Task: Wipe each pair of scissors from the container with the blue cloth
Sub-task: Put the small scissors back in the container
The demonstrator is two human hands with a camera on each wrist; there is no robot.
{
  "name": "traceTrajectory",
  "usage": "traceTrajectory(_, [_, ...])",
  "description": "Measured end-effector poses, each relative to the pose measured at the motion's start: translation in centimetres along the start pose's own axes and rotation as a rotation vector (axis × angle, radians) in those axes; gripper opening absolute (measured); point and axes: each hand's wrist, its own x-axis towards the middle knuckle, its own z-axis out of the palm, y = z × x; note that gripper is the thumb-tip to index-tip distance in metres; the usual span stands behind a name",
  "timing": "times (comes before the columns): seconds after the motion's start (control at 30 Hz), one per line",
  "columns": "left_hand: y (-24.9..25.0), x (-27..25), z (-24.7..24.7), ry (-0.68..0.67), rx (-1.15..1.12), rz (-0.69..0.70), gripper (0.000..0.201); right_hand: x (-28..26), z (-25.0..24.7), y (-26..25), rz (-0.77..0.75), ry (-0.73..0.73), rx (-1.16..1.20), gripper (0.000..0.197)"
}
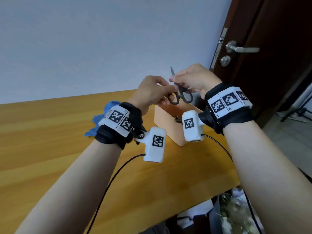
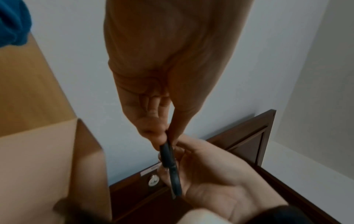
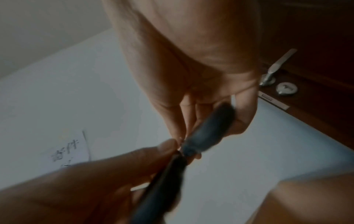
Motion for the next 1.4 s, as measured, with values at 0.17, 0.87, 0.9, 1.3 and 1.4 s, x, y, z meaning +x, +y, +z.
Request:
traceTrajectory(0.17, [-1.4, 0.1, 2.5, -0.065, -0.039, -0.115, 0.015, -0.8, -0.1, 1.0, 0.087, -0.066, -0.110, 0.028])
traceTrajectory(0.87, [-2.8, -0.7, 3.5, -0.106, 0.290, 0.025, 0.023, -2.7, -0.4, 1.9, 0.163, -0.241, -0.290, 0.030])
traceTrajectory(0.9, [-2.6, -0.8, 3.4, -0.126, 0.294, 0.027, 0.020, -2.7, -0.5, 1.8, 0.162, -0.237, -0.289, 0.028])
traceTrajectory(1.3, [-1.7, -0.2, 6.7, -0.428, 0.817, 0.125, 0.065, -3.2, -1.9, 0.7, 0.103, -0.071, -0.103, 0.028])
traceTrajectory(1.4, [-1.8, 0.1, 6.8, -0.420, 0.844, 0.165, 0.043, -3.6, -1.8, 0.7, 0.076, -0.032, -0.070, 0.029])
